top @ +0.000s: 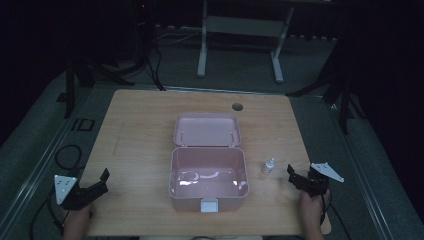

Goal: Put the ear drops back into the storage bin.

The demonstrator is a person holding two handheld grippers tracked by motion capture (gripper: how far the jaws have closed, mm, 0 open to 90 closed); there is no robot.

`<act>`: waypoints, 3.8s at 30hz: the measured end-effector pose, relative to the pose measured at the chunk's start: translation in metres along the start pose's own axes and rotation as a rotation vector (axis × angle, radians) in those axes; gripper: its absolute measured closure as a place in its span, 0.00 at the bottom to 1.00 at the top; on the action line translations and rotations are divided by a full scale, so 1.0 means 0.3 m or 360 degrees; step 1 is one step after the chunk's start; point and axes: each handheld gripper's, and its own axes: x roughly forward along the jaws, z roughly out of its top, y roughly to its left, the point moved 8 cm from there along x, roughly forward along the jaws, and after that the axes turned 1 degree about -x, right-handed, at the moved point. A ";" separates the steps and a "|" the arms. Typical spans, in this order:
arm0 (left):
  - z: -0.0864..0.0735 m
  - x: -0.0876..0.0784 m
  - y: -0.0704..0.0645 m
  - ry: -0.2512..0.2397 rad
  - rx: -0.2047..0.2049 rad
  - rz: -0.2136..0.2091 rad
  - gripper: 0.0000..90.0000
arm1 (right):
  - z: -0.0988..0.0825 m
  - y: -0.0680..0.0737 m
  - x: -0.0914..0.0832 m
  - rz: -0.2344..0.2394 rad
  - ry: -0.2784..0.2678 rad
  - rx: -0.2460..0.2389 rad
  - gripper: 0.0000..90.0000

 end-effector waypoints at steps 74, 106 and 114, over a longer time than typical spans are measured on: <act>0.000 0.002 -0.001 0.0007 0.0002 -0.0011 0.01 | -0.022 0.131 -0.102 0.0591 0.1800 -0.1206 0.15; -0.001 0.003 -0.002 0.0012 0.0003 -0.0015 0.01 | 0.091 0.237 0.034 0.0728 0.1700 -0.1138 0.16; -0.001 0.003 -0.001 0.0012 0.0001 -0.0018 0.01 | 0.123 0.280 0.074 0.0756 0.1686 -0.1149 0.19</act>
